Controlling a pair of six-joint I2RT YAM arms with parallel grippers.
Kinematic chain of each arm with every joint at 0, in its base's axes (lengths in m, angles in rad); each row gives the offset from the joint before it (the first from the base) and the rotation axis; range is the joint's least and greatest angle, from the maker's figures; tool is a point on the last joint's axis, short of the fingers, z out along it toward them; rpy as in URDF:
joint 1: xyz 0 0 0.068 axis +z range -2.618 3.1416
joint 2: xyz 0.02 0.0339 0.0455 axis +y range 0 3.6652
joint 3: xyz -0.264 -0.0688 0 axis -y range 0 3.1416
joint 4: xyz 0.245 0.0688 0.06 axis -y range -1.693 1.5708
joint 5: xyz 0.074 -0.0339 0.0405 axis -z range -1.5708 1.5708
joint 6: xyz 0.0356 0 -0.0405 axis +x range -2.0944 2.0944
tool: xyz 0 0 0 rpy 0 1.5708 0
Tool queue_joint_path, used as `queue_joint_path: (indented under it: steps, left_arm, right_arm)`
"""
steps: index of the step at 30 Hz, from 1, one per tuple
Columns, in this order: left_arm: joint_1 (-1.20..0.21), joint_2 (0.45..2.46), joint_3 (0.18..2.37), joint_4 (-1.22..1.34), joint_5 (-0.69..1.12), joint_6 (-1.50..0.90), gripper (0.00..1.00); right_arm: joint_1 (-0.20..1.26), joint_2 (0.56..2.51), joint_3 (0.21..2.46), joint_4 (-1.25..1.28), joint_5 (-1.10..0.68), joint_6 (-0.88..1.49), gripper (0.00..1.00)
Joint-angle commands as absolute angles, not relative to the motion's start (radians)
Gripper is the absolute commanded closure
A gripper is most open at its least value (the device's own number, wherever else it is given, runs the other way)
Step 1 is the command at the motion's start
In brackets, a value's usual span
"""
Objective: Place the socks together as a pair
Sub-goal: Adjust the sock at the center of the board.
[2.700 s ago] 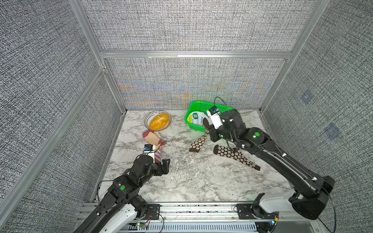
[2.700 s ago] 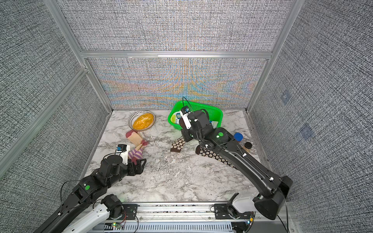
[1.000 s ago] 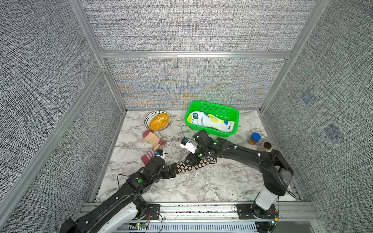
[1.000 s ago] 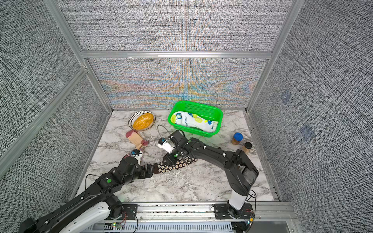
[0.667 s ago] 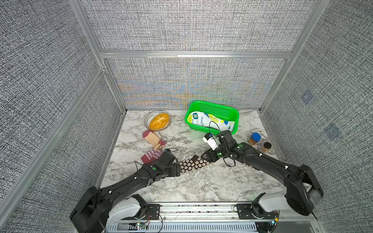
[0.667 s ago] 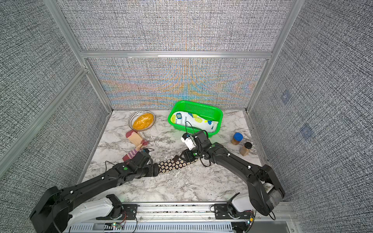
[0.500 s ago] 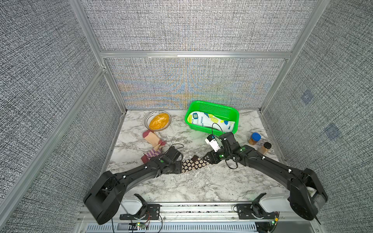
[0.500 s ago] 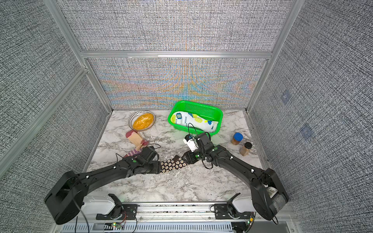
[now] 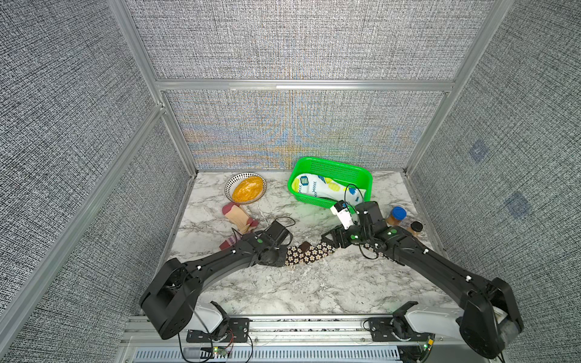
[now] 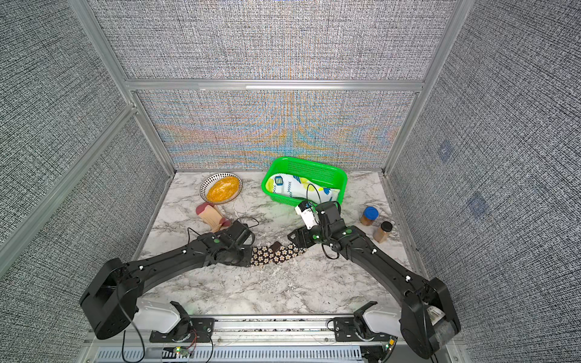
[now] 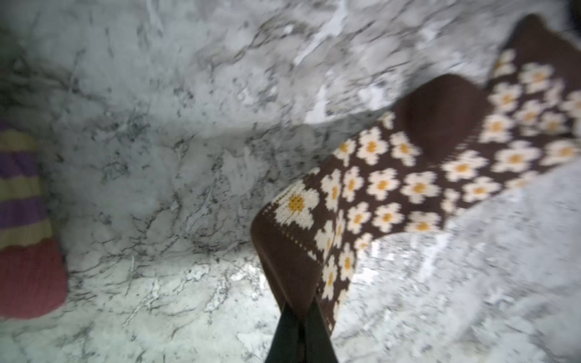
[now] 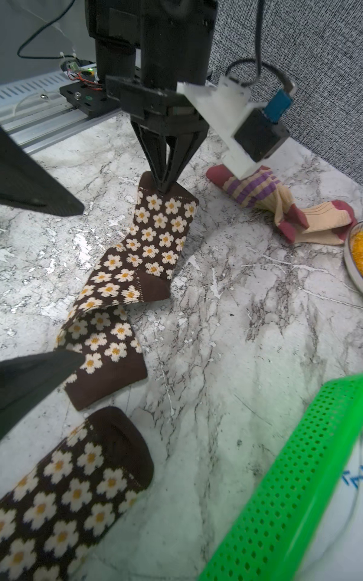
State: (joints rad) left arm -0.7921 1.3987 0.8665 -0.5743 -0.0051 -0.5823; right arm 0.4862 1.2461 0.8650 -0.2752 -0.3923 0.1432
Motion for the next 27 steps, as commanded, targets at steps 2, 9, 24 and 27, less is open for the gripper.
queue_joint_path:
  steps: [2, 9, 24, 27]
  left_arm:
    - [-0.853, 1.365, 0.979, -0.694, -0.033, -0.560, 1.00]
    - [-1.003, 1.343, 1.270, -0.770, -0.025, -0.574, 1.00]
    - [-1.195, 1.441, 1.567, -0.802, -0.061, -0.631, 1.00]
    - [-1.195, 1.417, 1.522, -0.761, -0.092, -0.646, 1.00]
  right_arm:
    - [0.431, 1.225, 0.859, -0.223, -0.413, 0.177, 0.29]
    - [0.319, 1.188, 0.867, -0.205, -0.466, 0.178, 0.26]
    - [0.195, 1.112, 0.896, -0.202, -0.501, 0.164, 0.18]
    - [0.195, 1.127, 0.887, -0.191, -0.501, 0.170, 0.15]
